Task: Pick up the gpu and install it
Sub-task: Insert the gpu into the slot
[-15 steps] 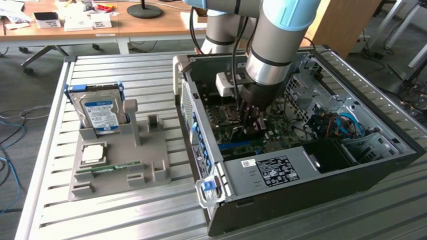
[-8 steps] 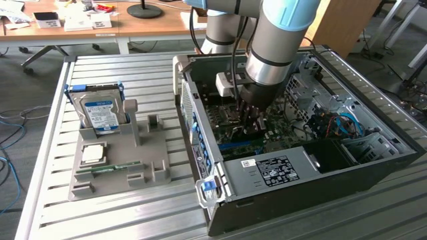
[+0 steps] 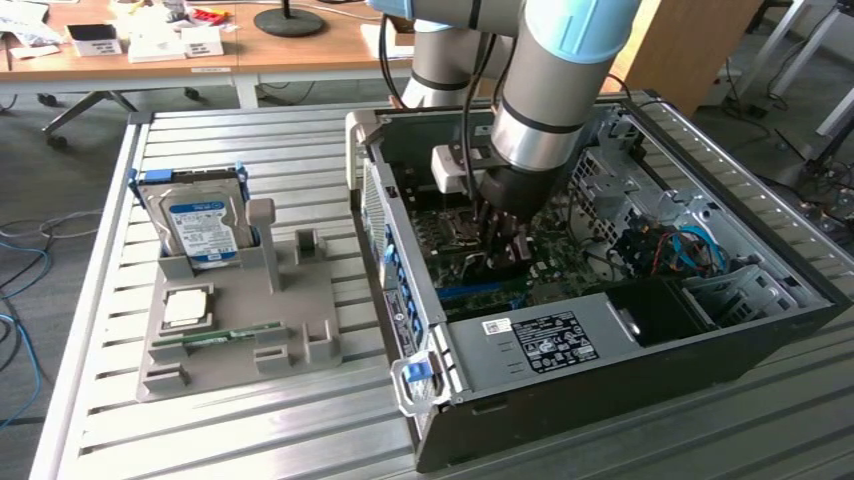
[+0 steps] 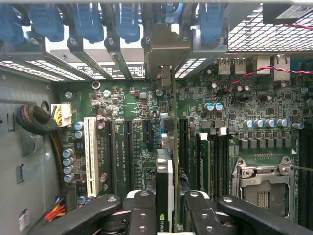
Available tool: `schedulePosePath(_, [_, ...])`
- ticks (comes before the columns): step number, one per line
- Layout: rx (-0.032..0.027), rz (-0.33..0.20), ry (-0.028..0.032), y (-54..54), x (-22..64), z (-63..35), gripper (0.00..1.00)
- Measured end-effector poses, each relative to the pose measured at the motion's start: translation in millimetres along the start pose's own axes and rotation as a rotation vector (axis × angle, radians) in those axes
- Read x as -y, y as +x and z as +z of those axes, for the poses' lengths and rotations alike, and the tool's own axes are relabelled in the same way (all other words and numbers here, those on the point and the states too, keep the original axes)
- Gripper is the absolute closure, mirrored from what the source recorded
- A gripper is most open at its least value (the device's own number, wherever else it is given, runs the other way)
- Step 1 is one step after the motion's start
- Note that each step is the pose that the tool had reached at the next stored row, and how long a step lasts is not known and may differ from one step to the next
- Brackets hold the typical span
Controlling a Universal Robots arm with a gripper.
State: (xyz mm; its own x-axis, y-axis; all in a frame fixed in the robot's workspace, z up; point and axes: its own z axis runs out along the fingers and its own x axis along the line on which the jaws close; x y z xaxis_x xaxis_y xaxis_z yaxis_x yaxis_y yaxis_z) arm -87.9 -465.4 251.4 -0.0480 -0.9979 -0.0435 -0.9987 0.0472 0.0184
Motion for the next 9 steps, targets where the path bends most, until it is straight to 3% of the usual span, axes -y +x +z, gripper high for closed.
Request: schedulePosePath(9, [-0.0005,0.0,-0.0003,0.1,-0.1,1.5,0.73])
